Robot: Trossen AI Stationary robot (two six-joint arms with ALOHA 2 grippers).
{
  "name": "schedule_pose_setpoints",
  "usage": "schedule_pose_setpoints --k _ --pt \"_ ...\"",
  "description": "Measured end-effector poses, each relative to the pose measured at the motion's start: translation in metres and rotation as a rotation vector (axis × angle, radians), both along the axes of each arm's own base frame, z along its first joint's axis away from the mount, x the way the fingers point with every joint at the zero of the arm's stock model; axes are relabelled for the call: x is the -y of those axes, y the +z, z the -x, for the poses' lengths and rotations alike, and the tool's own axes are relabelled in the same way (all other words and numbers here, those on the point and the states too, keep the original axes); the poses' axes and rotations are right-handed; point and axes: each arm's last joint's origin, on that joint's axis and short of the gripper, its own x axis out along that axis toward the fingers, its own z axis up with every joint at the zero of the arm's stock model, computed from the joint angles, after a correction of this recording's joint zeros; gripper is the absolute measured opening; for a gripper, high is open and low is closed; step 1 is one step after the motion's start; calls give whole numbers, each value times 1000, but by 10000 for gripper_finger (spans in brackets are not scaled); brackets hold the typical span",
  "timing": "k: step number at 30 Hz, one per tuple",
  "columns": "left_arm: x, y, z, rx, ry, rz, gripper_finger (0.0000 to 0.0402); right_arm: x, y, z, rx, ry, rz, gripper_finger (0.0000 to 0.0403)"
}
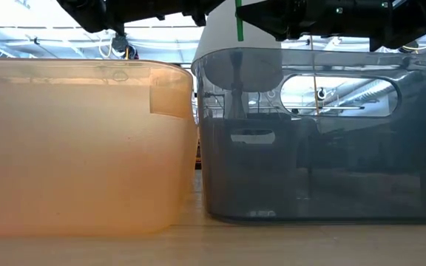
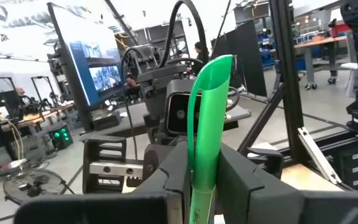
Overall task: Pick & Place Markers
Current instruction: Put the green pen into the orange basket
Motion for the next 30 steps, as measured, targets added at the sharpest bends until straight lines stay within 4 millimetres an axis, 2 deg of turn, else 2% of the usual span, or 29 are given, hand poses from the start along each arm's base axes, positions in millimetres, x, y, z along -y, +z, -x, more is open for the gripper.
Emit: schedule_pose_setpoints --k 4,7,12,15,19,24,27,30 --pt "-2 -1 1 -37 61 17 51 0 -3 0 -28 -8 -10 19" --pt "-3 2 6 -91 144 14 51 2 -4 0 -43 -85 -14 41" --pt "-7 10 24 -227 322 45 51 2 -7 3 -104 -255 16 87" --pt "-10 3 36 -330 394 113 51 0 -1 8 -97 -328 26 108" --pt "-18 -31 56 -440 499 263 51 -5 10 19 -88 -412 18 124" --pt "-35 -79 85 -363 560 574 51 -11 25 36 -77 -489 1 129" --pt "-44 -94 100 -288 577 753 51 -15 32 45 -65 -517 -10 129" --pt "-46 -109 111 -306 601 842 51 -17 36 50 -69 -514 -9 129"
